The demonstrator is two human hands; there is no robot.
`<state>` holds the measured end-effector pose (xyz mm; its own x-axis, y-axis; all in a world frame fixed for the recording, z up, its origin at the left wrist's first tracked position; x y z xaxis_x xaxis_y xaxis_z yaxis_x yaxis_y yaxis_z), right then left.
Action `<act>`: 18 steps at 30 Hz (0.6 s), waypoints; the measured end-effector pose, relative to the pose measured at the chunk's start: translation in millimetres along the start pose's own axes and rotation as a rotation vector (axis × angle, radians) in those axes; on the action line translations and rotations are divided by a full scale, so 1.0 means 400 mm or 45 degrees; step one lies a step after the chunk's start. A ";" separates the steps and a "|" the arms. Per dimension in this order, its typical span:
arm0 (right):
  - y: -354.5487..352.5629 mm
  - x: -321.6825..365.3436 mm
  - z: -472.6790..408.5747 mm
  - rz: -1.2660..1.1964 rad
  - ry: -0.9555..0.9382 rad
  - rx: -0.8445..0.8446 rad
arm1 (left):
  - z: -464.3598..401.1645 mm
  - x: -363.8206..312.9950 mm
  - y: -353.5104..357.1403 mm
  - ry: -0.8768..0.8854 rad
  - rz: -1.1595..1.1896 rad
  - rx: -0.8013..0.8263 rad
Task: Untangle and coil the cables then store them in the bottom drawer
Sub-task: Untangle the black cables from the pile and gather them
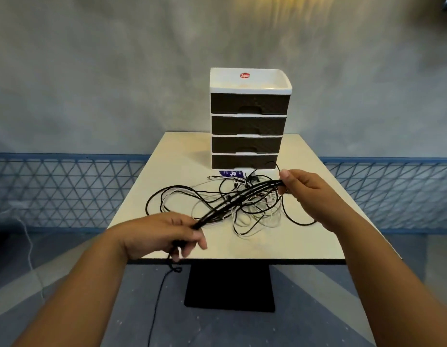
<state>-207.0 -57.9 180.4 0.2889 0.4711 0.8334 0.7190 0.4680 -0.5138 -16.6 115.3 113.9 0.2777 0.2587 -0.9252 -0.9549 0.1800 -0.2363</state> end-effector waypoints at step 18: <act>0.140 -0.001 0.092 -0.203 0.393 -0.235 | -0.067 -0.064 0.135 0.327 0.351 -0.387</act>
<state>-189.9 -4.4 143.8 0.3209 0.1434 0.9362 0.8637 0.3614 -0.3514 -78.0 93.0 117.0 0.0113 0.0085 -0.9999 -0.9874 -0.1577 -0.0125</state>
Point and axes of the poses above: each hand's wrist, its own z-axis away from the middle knuckle, its own y-axis out of the palm, x = y × z, the point moved 8 cm from there along -z, towards the middle knuckle, and after that the axes turned 1 degree about -y, right-handed, at the moved point
